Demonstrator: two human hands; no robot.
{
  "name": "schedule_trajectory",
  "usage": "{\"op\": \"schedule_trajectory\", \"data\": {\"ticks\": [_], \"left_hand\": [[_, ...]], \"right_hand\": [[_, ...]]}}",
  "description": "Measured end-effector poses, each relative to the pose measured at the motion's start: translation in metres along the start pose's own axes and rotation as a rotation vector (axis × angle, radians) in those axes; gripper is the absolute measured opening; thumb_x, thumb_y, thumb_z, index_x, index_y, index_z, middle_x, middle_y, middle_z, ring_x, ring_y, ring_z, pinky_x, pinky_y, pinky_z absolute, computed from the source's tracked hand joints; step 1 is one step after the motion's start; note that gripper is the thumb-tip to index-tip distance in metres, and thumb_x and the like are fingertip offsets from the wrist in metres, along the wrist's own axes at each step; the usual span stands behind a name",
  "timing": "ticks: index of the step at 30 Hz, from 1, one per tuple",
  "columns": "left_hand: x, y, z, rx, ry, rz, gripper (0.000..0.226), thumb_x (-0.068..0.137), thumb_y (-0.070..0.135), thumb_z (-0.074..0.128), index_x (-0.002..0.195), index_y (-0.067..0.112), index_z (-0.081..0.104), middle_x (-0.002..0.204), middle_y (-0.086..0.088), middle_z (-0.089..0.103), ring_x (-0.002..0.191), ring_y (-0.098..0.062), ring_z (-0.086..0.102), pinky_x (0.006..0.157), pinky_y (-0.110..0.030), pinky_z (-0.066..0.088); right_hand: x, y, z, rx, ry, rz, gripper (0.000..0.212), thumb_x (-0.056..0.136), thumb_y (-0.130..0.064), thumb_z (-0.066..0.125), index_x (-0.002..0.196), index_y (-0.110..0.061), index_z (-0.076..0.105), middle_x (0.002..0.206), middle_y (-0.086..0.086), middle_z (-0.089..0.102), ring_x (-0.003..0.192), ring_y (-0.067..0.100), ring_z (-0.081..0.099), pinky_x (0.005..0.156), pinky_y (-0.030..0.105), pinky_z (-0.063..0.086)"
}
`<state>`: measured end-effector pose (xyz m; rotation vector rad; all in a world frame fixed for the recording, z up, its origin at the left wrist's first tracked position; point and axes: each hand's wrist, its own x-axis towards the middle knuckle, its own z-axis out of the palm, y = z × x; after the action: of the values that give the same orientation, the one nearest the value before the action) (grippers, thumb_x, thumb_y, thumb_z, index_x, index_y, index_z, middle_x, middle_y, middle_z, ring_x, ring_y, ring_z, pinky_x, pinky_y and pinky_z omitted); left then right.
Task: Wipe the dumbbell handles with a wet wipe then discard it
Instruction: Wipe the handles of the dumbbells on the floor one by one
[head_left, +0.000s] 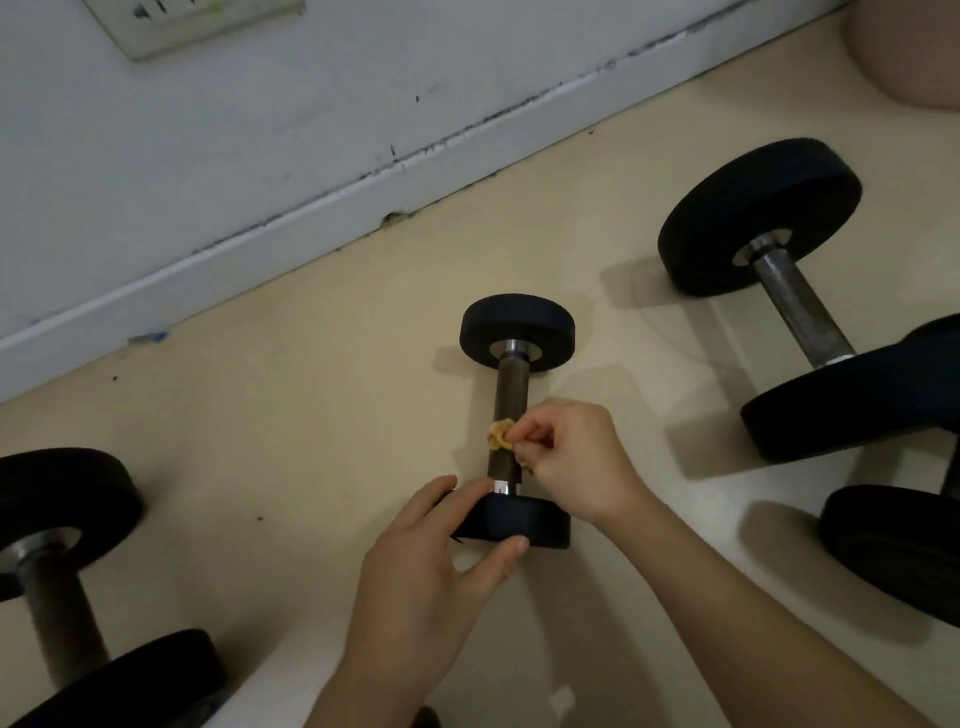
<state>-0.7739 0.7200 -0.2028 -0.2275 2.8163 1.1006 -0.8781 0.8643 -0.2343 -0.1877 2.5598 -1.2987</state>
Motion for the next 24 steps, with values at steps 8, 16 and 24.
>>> {"op": "schedule_trajectory", "data": {"ticks": [8, 16, 24], "left_hand": [[0.004, -0.013, -0.01, -0.111, 0.005, -0.093, 0.045, 0.075, 0.022, 0.078, 0.103, 0.05, 0.056, 0.097, 0.045, 0.055, 0.092, 0.022, 0.049, 0.077, 0.003, 0.033], [0.0, -0.031, -0.019, -0.152, 0.006, -0.184, 0.052, 0.088, 0.014, 0.062, 0.122, 0.052, 0.051, 0.145, 0.014, 0.041, 0.131, -0.003, 0.038, 0.11, -0.038, 0.037], [0.005, -0.031, -0.026, -0.311, 0.011, -0.267, 0.04, 0.077, 0.051, 0.064, 0.11, 0.068, 0.051, 0.147, 0.01, 0.041, 0.139, 0.005, 0.019, 0.109, -0.036, 0.037]], "right_hand": [[0.04, -0.005, 0.008, 0.006, 0.205, -0.004, 0.018, 0.082, -0.008, 0.069, 0.097, -0.016, 0.074, 0.094, -0.001, 0.069, 0.085, 0.012, 0.065, 0.085, 0.034, 0.055], [0.05, -0.016, 0.014, 0.035, 0.211, -0.036, 0.014, 0.084, -0.009, 0.068, 0.094, -0.017, 0.074, 0.093, -0.003, 0.067, 0.084, 0.01, 0.063, 0.083, 0.03, 0.054], [0.019, -0.028, 0.039, -0.052, -0.135, -0.191, 0.015, 0.082, -0.004, 0.067, 0.086, -0.016, 0.076, 0.083, -0.009, 0.065, 0.078, 0.002, 0.061, 0.08, 0.022, 0.051]]}}
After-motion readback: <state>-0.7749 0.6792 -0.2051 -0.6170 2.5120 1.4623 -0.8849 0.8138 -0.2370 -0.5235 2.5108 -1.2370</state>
